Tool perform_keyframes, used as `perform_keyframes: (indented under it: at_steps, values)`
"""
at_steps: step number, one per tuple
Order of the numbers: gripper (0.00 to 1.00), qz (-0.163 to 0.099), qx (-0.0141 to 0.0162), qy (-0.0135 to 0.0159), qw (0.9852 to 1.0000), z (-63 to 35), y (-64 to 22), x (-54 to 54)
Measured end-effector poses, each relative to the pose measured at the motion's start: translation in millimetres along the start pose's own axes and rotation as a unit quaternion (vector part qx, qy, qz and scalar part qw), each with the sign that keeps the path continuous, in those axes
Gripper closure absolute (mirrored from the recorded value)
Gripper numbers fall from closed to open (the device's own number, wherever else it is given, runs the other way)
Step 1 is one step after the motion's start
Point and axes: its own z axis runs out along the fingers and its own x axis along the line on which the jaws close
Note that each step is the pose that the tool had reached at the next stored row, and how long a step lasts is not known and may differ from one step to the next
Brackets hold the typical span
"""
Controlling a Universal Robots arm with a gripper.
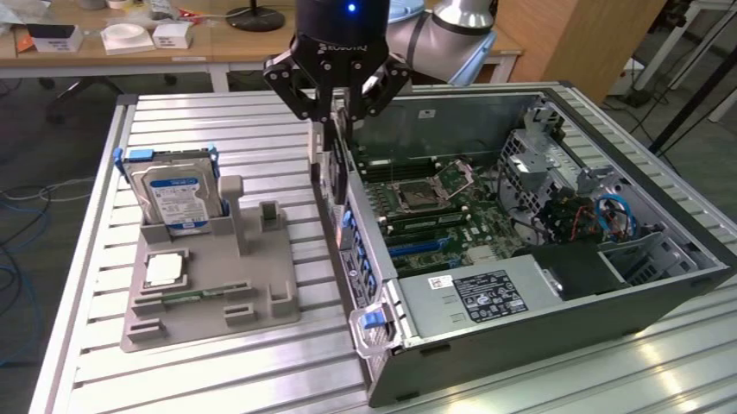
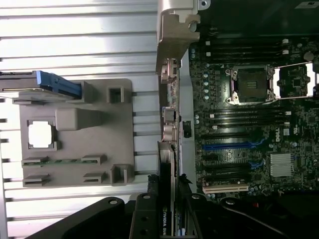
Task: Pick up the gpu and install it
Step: 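Pick up the gpu and move the gpu toward the slot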
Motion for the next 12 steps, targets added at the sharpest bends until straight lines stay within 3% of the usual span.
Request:
perform_keyframes:
  at_steps: [12]
  values:
    - [0.74, 0.000, 0.0000, 0.0000, 1.0000, 0.3, 0.9, -12.2]
